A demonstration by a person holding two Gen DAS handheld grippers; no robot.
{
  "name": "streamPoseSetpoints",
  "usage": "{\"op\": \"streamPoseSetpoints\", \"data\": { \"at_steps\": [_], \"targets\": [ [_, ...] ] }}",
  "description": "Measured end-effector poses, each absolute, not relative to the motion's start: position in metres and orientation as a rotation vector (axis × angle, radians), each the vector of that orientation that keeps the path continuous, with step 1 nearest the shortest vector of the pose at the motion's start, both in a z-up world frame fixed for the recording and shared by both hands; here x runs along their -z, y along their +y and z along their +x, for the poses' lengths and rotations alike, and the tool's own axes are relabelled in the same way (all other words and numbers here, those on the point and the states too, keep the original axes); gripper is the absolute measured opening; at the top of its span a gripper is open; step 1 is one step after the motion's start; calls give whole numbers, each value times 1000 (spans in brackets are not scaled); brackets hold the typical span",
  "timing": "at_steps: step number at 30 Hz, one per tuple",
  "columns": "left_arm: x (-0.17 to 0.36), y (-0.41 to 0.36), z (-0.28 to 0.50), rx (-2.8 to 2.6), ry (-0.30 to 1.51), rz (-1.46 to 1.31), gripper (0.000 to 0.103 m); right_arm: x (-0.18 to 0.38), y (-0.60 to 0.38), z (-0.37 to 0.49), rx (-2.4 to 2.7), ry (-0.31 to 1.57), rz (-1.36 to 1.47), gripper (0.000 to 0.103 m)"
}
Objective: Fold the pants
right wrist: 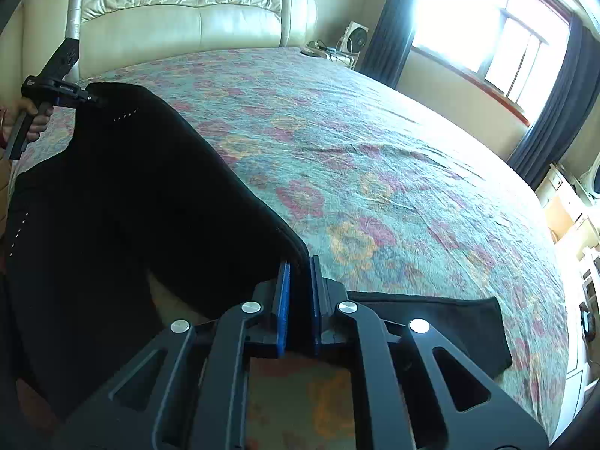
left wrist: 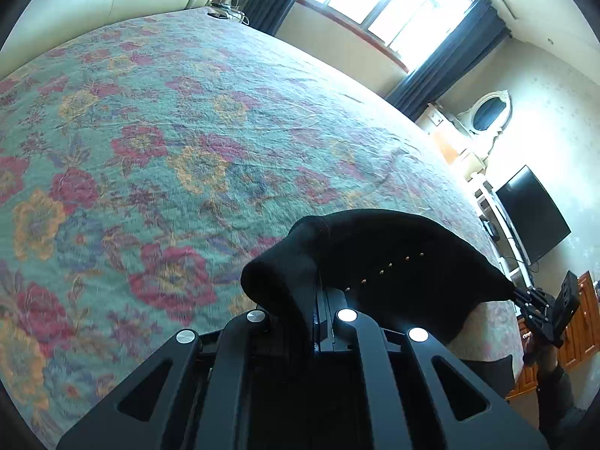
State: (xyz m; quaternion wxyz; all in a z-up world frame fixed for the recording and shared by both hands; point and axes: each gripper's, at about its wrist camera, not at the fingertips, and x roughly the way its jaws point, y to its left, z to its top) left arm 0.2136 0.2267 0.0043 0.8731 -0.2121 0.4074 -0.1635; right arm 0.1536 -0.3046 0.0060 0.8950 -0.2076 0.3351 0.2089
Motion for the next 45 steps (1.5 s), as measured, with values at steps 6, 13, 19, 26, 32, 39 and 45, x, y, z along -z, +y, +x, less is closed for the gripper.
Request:
{"op": "streamPoseSetpoints", "data": {
  "at_steps": [6, 13, 19, 26, 32, 39, 45],
  "targets": [
    [7, 226, 123, 383, 864, -436, 10, 28, -303, 29, -411, 703, -481, 9],
    [56, 238, 48, 260, 1014, -372, 33, 92, -299, -20, -431, 862, -472, 13],
    [47, 258, 4, 169, 875, -666, 53, 72, -342, -5, -440, 915, 101, 60],
    [61, 228, 18, 78, 887, -895, 65, 104, -379, 9, -369, 983, 759, 60],
    [76, 239, 18, -36, 825, -1080, 65, 107, -366, 16, -313, 980, 760, 65],
    [81, 239, 12, -82, 830, -1020, 21, 114, -367, 23, -277, 994, 801, 72],
    [84, 237, 12, -79, 832, -1008, 15, 119, -372, 22, -217, 997, 765, 17]
  ]
}}
